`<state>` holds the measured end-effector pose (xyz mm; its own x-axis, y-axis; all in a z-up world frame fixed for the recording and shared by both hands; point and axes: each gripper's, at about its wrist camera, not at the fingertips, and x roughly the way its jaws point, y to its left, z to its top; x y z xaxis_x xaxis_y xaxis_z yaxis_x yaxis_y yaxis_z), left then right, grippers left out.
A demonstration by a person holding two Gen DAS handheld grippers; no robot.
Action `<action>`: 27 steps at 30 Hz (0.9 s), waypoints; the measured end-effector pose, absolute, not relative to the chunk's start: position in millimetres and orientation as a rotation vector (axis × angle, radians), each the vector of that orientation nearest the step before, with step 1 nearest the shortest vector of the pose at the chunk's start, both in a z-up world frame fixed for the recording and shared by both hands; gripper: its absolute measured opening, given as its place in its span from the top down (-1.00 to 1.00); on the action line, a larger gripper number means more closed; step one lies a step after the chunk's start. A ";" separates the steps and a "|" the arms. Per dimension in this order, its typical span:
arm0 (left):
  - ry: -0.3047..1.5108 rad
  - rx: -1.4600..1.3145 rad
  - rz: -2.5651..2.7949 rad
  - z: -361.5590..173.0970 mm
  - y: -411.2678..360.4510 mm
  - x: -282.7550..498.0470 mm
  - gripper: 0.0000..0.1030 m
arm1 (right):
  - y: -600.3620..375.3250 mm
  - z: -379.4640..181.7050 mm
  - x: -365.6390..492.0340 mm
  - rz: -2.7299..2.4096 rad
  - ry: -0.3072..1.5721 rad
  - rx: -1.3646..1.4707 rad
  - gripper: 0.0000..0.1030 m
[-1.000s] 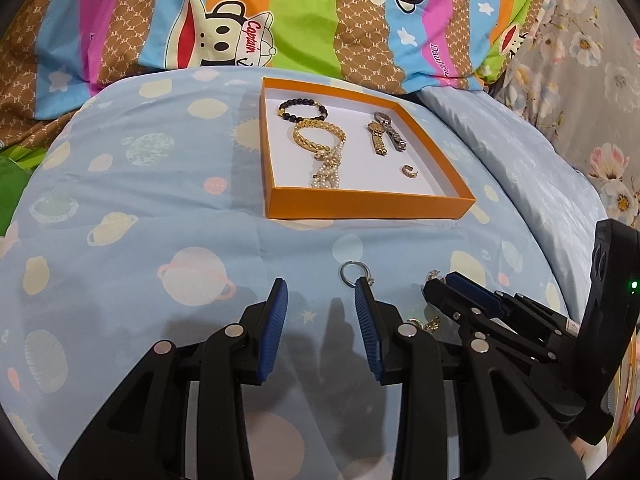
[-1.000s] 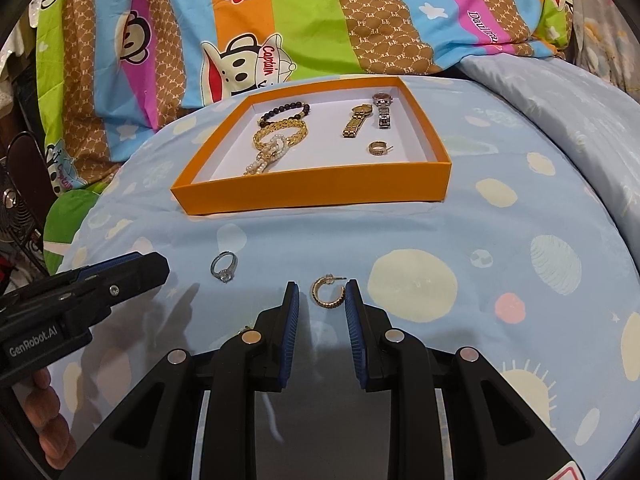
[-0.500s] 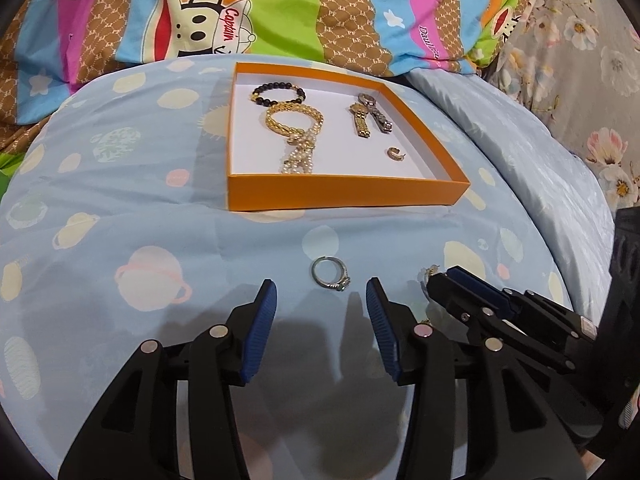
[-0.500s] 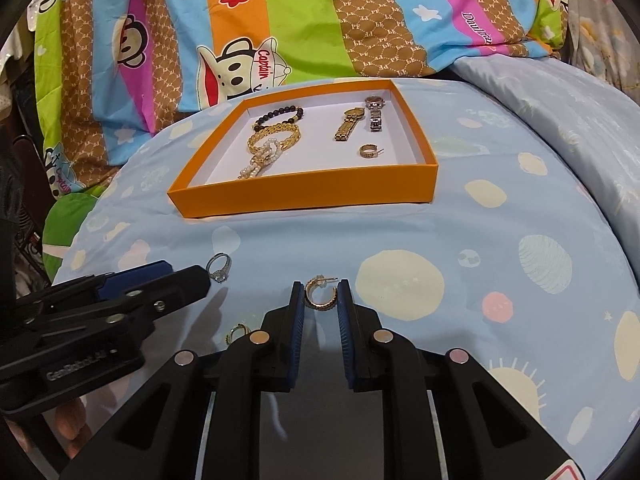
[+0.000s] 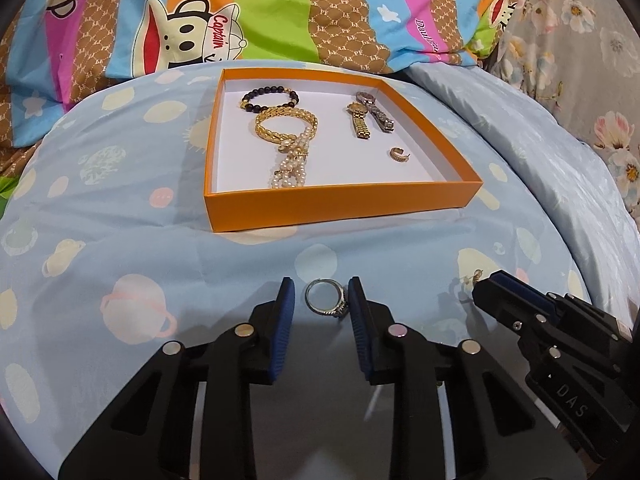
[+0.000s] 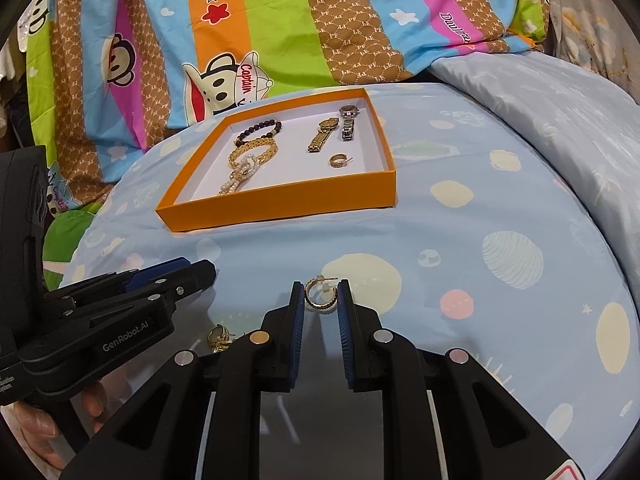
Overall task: Organize jewelry
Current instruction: 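Grasp the silver ring with the left tool while the right grasps another gold hoop earring, then carry the silver ring and gold hoop earring over the orange box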
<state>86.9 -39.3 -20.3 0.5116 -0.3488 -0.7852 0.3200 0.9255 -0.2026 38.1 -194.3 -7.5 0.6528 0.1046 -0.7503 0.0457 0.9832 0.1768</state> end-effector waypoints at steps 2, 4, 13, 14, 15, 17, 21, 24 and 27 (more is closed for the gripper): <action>0.954 -0.037 -0.407 -20.7 -39.6 87.1 0.59 | -194.4 -7.7 38.3 0.036 0.861 0.186 0.70; 0.949 -0.035 -0.408 -20.0 -39.5 85.7 0.59 | -194.4 -7.2 38.3 0.039 0.861 0.187 0.70; 0.923 -0.061 -0.449 -1.2 -35.0 74.7 0.59 | -193.6 4.3 35.7 0.056 0.837 0.193 0.70; 0.916 -0.064 -0.454 3.1 -34.5 73.7 0.59 | -193.5 6.5 36.2 0.061 0.833 0.196 0.70; 0.907 -0.067 -0.461 7.7 -33.6 73.4 0.59 | -193.9 9.5 37.1 0.066 0.827 0.202 0.70; 0.882 -0.070 -0.472 19.5 -32.5 73.7 0.59 | -194.4 16.4 40.2 0.072 0.812 0.201 0.70; 0.838 -0.064 -0.490 38.8 -34.9 81.9 0.59 | -197.8 30.0 53.0 0.077 0.780 0.196 0.70; 0.818 -0.062 -0.496 47.4 -40.1 96.8 0.59 | -201.7 38.9 68.4 0.075 0.757 0.184 0.70; 0.805 -0.057 -0.496 50.9 -48.6 117.3 0.59 | -205.1 42.9 88.0 0.073 0.747 0.176 0.70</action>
<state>117.3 -48.6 50.9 0.5854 -0.4463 -0.6769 0.4041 0.8844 -0.2337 88.0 -205.1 42.9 0.7322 0.1282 -0.6689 -0.0034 0.9828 0.1846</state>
